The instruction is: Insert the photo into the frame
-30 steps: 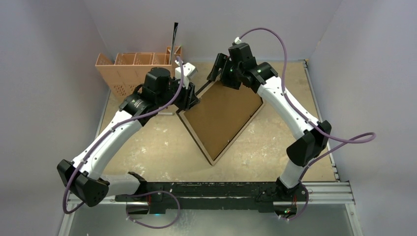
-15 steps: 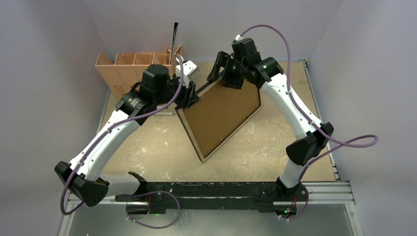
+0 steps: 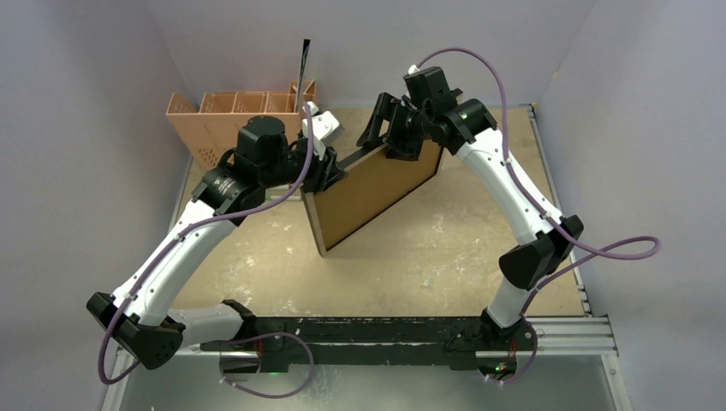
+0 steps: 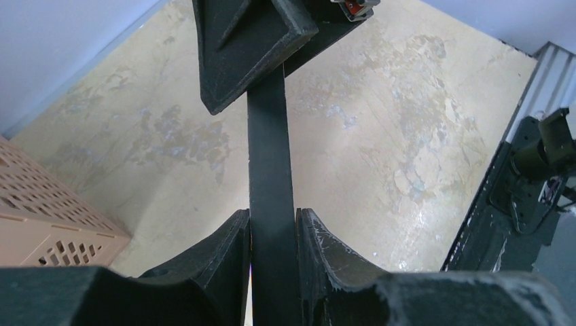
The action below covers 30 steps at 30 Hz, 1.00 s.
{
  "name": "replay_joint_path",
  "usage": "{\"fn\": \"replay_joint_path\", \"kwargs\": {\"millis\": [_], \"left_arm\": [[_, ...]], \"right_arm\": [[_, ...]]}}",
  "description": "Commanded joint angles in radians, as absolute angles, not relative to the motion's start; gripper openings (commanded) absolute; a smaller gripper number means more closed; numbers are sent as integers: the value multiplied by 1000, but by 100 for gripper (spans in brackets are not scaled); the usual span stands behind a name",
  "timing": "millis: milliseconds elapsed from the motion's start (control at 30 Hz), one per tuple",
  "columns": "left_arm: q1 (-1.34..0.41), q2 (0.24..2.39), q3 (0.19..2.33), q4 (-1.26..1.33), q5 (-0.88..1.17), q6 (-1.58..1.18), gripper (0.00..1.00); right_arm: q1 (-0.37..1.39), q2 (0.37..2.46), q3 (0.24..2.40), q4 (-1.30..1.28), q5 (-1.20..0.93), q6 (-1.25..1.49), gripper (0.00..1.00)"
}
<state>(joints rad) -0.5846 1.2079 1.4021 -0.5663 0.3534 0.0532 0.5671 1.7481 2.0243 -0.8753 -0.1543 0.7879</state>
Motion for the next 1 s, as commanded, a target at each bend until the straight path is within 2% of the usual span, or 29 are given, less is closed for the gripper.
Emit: {"fn": "replay_joint_path", "kwargs": {"millis": [0, 133, 233, 333, 467, 567, 700, 800, 967], "left_arm": [[-621, 1142, 1399, -418, 553, 81, 3], [-620, 1137, 1376, -420, 577, 77, 22], [-621, 1135, 1340, -401, 617, 80, 47], [-621, 1134, 1313, -361, 674, 50, 61], [-621, 1131, 1288, -302, 761, 10, 68], [-621, 1127, 1272, -253, 783, -39, 70], [-621, 1125, 1256, -170, 760, -119, 70], [-620, 1124, 1244, -139, 727, -139, 71], [-621, 1136, 1231, -121, 614, -165, 71]], "right_arm": [[580, 1735, 1980, -929, -204, 805, 81], [580, 1724, 1973, -977, -196, 809, 78], [580, 1702, 1965, -988, -179, 815, 76], [578, 1674, 1937, -989, -156, 825, 74], [577, 1630, 1898, -976, -114, 844, 66], [571, 1599, 1868, -966, -94, 849, 64], [548, 1573, 1849, -974, -78, 842, 60], [520, 1547, 1836, -974, -69, 827, 49], [482, 1503, 1791, -961, -74, 811, 48]]}}
